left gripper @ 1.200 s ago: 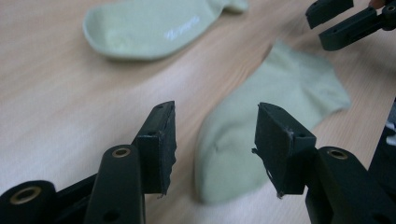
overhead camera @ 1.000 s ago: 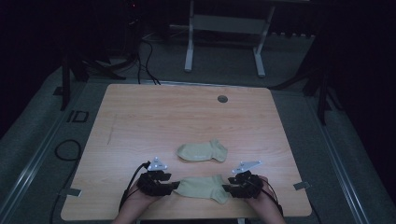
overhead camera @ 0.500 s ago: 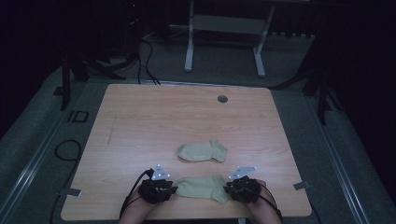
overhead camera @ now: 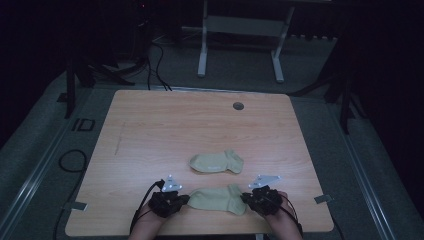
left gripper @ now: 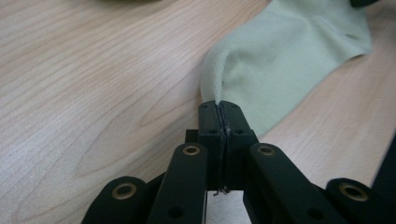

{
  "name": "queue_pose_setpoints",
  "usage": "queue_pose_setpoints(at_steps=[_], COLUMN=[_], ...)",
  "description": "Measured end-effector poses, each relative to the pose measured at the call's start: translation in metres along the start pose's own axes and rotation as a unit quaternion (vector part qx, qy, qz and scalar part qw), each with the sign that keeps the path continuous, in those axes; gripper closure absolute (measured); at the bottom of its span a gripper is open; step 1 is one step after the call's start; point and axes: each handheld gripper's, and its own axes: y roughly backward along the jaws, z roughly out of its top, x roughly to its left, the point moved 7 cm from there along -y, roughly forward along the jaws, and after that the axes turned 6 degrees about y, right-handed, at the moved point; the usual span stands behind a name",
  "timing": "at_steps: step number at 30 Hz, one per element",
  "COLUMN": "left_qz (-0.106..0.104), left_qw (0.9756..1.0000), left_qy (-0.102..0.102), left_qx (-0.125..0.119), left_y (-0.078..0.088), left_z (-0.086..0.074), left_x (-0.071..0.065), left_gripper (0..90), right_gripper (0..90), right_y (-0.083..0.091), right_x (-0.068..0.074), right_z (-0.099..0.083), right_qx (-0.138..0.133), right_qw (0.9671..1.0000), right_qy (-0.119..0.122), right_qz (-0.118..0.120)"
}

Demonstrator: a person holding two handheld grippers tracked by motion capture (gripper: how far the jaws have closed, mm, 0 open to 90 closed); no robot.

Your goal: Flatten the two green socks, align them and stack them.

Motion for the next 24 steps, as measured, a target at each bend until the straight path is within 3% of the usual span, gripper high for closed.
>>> queue_pose_setpoints(at_steps=[3, 10, 15, 24], left_qz=[-0.007, -0.010, -0.006, -0.011], left_qw=[0.9998, 0.9989, 0.9986, 0.9982], left_qy=[0.008, 0.003, -0.018, -0.014], left_qx=[-0.016, -0.045, -0.050, -0.057], left_y=[0.009, 0.027, 0.036, 0.042], left_z=[0.005, 0.021, 0.033, 0.060], left_x=[-0.001, -0.006, -0.012, -0.006], left_gripper=[88.3, 88.4, 88.4, 88.4], right_gripper=[84.0, 84.0, 83.9, 83.9], right_y=[0.008, 0.026, 0.036, 0.043], right_x=[-0.002, -0.003, -0.005, -0.021], right_z=[0.005, 0.019, 0.032, 0.059], right_qx=[-0.014, -0.035, -0.042, -0.056], right_qw=[0.9999, 0.9994, 0.9990, 0.9980], right_qy=[-0.004, 0.004, 0.017, 0.027], right_qz=[0.001, 0.000, -0.003, -0.014])
